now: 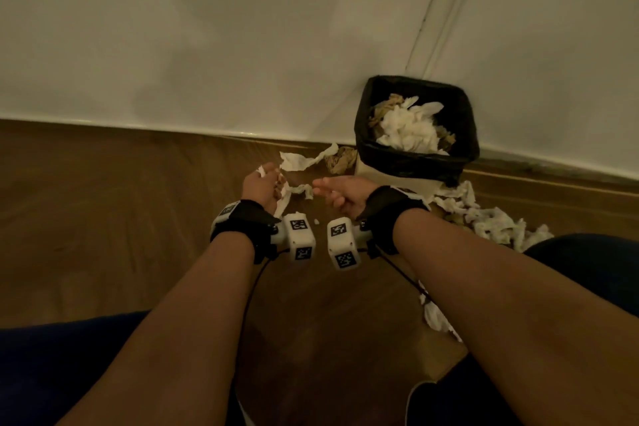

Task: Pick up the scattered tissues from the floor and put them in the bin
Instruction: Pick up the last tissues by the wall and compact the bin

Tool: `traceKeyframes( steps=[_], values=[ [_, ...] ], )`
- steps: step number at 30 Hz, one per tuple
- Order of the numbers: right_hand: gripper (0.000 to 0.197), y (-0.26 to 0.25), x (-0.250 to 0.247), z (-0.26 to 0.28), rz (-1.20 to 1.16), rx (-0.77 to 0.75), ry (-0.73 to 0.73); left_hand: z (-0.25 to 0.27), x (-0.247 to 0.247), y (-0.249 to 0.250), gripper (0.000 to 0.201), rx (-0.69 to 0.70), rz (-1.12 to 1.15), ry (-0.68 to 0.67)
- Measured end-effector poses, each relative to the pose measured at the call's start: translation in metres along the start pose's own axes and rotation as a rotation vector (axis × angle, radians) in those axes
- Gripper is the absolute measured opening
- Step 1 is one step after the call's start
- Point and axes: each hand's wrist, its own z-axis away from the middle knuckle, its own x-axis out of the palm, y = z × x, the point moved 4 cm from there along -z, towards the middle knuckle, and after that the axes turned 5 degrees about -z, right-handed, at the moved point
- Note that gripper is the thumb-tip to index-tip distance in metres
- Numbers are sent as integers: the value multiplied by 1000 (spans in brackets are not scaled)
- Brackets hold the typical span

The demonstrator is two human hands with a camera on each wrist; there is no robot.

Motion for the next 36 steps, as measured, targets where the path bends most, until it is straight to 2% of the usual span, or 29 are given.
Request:
traceKeyframes(
  steps=[3,4,7,10,11,13,15,17,20,21,23,24,25,27,30,33,36],
  values=[
    [21,-17,3,24,33,-80,-19,17,12,17,27,56,11,-72],
    [24,-23,3,32,31,-118,-4,23,17,23,27,73,13,-88],
    [54,-43,3,56,-7,-197,41,44,36,40,24,112,22,-102],
    [56,-68,-4,80,-65,-251,69,67,58,59,58,165,-44,-68],
    [53,-78,-10,89,-78,-269,82,73,66,63,64,165,-42,-57],
    [43,-98,-26,103,-96,-316,108,86,84,70,54,158,-17,-62],
    [28,-115,-44,119,-103,-361,166,99,104,76,28,154,-22,-79],
    [25,-126,-65,128,-2,-370,269,109,124,82,22,171,-55,-129],
    [35,-134,-95,131,206,-355,413,116,153,87,21,269,-229,-148],
    [32,-133,-104,131,342,-351,446,118,160,88,16,323,-341,-152],
    [22,-133,-116,134,724,-316,526,115,174,87,26,404,-615,-188],
    [31,-133,-121,135,920,-349,580,114,181,86,33,423,-731,-207],
    [38,-133,-126,135,976,-339,613,111,187,87,35,456,-830,-214],
    [41,-135,-135,131,980,-371,624,107,198,89,36,515,-937,-202],
    [41,-133,-142,119,923,-456,503,105,211,89,38,602,-1017,-210],
    [56,-133,-147,114,823,-545,542,102,217,86,46,681,-1045,-232],
    [47,-135,-147,108,943,-530,572,93,219,82,40,692,-1024,-202]
  ],
)
